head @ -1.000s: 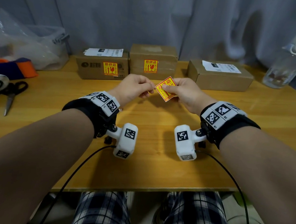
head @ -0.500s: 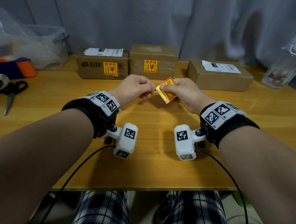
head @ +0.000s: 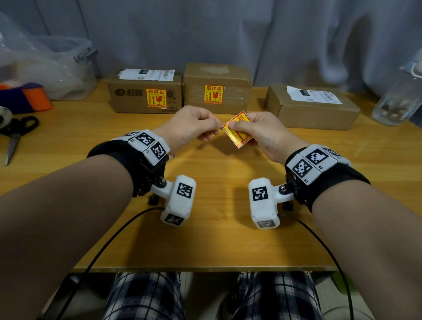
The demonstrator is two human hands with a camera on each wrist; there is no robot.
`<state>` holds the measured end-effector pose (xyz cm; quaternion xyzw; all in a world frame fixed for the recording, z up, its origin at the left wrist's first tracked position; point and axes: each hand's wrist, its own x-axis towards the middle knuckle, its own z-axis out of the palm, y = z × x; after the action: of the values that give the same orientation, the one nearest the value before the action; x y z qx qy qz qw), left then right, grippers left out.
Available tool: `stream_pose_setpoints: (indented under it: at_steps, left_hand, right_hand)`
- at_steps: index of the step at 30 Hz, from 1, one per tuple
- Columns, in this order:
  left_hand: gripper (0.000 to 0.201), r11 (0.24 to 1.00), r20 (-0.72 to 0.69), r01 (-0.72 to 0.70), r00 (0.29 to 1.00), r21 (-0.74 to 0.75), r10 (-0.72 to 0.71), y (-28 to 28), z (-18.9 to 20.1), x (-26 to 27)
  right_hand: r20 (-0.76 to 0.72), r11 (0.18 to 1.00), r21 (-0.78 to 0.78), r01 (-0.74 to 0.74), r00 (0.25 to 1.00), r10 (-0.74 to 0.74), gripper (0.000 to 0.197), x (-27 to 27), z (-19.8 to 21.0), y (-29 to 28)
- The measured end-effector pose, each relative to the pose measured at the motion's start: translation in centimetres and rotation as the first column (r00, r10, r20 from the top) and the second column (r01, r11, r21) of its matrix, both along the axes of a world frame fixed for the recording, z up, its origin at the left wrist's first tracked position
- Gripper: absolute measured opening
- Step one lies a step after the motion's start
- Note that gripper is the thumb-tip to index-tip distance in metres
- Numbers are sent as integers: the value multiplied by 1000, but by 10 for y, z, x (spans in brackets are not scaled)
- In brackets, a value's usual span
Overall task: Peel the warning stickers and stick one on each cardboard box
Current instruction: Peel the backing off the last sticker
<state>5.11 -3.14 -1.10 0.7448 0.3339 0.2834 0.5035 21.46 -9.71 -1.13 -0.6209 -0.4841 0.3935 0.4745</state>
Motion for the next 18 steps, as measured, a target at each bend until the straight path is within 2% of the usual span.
stream_pose_setpoints:
  at_steps: [6, 11, 18]
  left_hand:
    - [8, 1000, -3, 4, 1000, 0, -4, -2, -1, 1]
    - [8, 1000, -16, -1, 1000, 12, 1, -1, -1, 2]
    - [8, 1000, 2, -5, 1000, -3, 5, 0, -2, 2]
  right_hand:
    - [-2, 1000, -4, 1, 1000, -1, 11, 1, 0, -1]
    - [1, 1000, 1, -17, 1000, 17, 3, 0, 1, -2]
    - [17, 1000, 1, -17, 1000, 17, 4, 0, 1, -2]
